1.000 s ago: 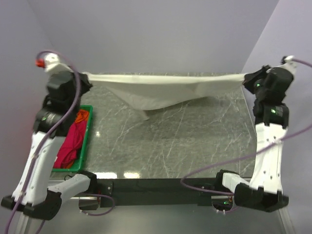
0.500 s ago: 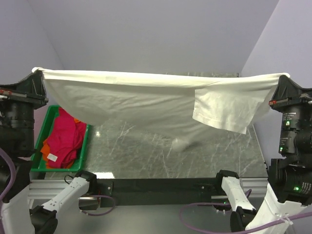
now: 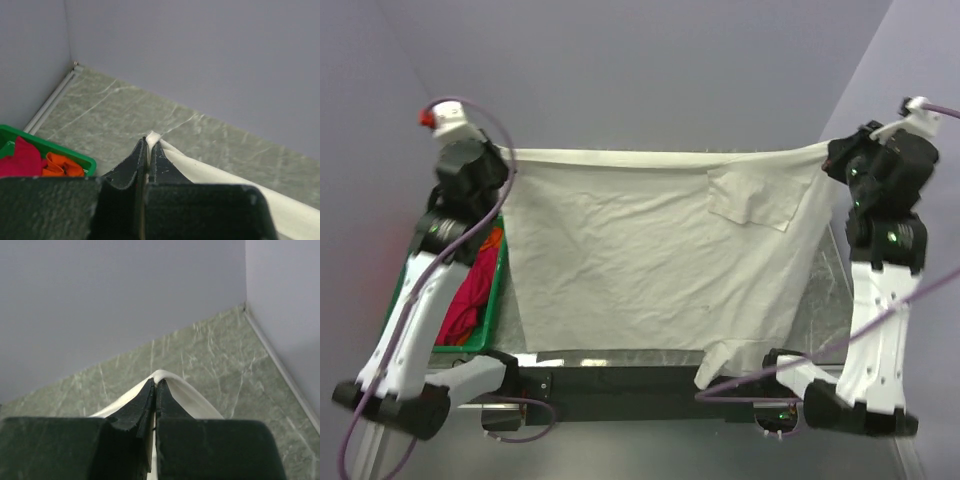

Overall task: Fold and stack the t-shirts
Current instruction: Flatten the tshirt out, then fold the tshirt

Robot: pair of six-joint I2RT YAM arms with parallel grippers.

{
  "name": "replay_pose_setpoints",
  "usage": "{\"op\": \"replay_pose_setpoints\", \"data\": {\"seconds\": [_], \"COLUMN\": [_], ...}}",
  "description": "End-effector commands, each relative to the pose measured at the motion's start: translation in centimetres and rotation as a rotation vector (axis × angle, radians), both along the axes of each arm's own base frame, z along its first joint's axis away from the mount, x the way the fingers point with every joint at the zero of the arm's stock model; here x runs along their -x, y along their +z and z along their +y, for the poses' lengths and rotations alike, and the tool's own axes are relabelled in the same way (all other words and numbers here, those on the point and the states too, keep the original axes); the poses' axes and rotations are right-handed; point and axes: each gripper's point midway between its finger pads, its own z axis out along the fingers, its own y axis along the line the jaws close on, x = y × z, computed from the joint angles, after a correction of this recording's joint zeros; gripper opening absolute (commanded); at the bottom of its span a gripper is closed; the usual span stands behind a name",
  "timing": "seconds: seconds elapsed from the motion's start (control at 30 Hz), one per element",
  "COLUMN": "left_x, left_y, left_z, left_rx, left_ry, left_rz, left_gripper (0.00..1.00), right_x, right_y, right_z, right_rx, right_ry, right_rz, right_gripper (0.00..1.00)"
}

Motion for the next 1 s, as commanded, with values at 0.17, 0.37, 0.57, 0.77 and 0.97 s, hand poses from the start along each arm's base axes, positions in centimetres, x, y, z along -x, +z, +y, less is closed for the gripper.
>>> {"op": "replay_pose_setpoints", "data": {"seconds": [0.17,0.37,0.57,0.77,0.97], "left_x": [-10.4,-14.3,-15.3,-15.8,-17.0], "left_y": [-6.5,-9.1,-10.8,-12.9,-14.7], "left_z": [0.4,-0.5,-1.1,-1.1,-1.0], "left_rx": [-0.017,-0.024,-0.038,-0.035,-0.023], "left_ry": [0.072,0.042,0.014,0.001,-0.001], "left_rz": [0.064,0.074,0.099,0.140,0.183], "left_gripper": [0.01,0.01,0.01,0.01,0.01], "right_x": [-10.9,-14.8,-16.3,-17.3,-18.5], "right_y": [-7.2,-10.0,-11.9,-13.6,-15.0], "right_z": [0.0,-0.4,-0.3,-0.2,-0.1], "right_rx": [-0.061,-0.074,-0.089,-0.114,-0.129], "right_ry": [0.091,0.102,0.123,0.131,0.142], "right_rz": [0.062,0.076,0.095,0.118,0.156], "right_gripper": [0.00,0.00,0.00,0.00,0.00]}}
